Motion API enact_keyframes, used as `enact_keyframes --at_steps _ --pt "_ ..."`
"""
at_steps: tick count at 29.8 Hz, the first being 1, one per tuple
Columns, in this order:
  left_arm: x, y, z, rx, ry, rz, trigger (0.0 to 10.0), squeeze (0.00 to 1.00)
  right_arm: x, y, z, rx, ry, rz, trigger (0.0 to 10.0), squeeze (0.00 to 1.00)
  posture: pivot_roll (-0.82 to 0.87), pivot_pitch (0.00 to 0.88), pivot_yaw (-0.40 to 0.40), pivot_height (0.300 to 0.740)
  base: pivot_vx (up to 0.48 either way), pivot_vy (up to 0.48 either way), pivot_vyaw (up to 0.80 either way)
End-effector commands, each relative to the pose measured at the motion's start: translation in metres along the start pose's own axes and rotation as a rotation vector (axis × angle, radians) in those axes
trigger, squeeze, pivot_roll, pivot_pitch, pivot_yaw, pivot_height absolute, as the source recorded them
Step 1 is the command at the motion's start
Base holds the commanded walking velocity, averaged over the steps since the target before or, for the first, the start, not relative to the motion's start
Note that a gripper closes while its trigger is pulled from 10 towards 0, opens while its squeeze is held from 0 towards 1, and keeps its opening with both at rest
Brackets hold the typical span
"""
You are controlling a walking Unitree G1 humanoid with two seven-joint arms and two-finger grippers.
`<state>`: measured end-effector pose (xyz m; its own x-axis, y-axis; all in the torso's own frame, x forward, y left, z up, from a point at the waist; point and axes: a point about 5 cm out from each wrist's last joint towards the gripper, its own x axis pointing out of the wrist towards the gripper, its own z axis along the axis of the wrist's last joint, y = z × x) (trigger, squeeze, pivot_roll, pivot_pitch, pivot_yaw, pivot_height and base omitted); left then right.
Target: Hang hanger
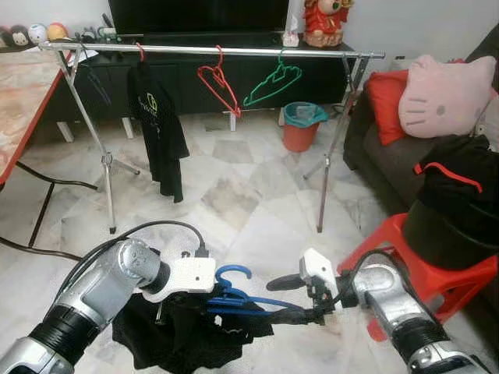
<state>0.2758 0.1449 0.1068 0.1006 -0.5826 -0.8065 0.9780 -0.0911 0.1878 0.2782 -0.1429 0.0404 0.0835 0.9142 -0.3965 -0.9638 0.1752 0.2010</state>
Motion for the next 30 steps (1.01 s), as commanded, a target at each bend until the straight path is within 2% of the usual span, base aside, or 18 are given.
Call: enact_keyframes --at_steps 1,6,7,8,9,26,27,28,29,30 --pt "-0.006 0.006 0.009 0.023 -0.028 0.025 10.0 0.0 0.0 -0.003 0.003 -0.019 0.005 -0.026 10.0 0.0 0.04 0.0 -0.093 0.74 0.0 0.0 0.0" --pt "-0.004 0.004 0.012 0.027 -0.037 0.021 10.0 0.0 0.004 -0.002 0.005 -0.003 -0.03 -0.009 9.9 0.0 0.04 0.0 -0.093 0.74 0.0 0.0 0.0" --pt "-0.004 0.004 0.012 0.026 -0.037 0.021 10.0 0.0 0.004 -0.002 0.006 -0.007 -0.034 -0.009 4.5 0.0 0.04 0.0 -0.093 0.74 0.0 0.0 0.0" --pt "-0.004 0.004 0.012 0.026 -0.037 0.02 10.0 0.0 0.003 -0.002 0.007 -0.011 -0.036 -0.012 3.0 0.0 0.04 0.0 -0.093 0.74 0.0 0.0 0.0" --pt "-0.004 0.004 0.011 0.024 -0.034 0.022 10.0 0.0 0.003 -0.004 0.008 -0.018 -0.041 -0.024 0.0 0.0 0.04 0.0 -0.093 0.74 0.0 0.0 0.0" --pt "-0.002 0.004 0.013 0.021 -0.037 0.019 10.0 0.0 0.005 -0.005 0.011 -0.031 -0.053 -0.011 0.0 0.0 0.04 0.0 -0.096 0.74 0.0 0.0 0.0" --pt "-0.002 0.004 0.013 0.02 -0.037 0.019 10.0 0.0 0.005 -0.003 0.01 -0.031 -0.046 -0.002 1.1 0.0 0.04 0.0 -0.096 0.74 0.0 0.0 0.0" --pt "-0.002 0.004 0.013 0.02 -0.038 0.019 10.0 0.0 0.005 -0.003 0.009 -0.031 -0.04 0.004 1.1 0.0 0.04 0.0 -0.096 0.74 0.0 0.0 0.0" --pt "-0.002 0.004 0.014 0.02 -0.039 0.018 10.0 0.0 0.006 -0.001 0.007 -0.034 -0.028 0.012 4.7 0.0 0.04 0.0 -0.097 0.74 0.0 0.0 0.0" --pt "-0.002 0.004 0.014 0.02 -0.04 0.018 10.0 0.0 0.006 -0.001 0.006 -0.036 -0.022 0.015 4.7 0.0 0.04 0.0 -0.097 0.74 0.0 0.0 0.0"
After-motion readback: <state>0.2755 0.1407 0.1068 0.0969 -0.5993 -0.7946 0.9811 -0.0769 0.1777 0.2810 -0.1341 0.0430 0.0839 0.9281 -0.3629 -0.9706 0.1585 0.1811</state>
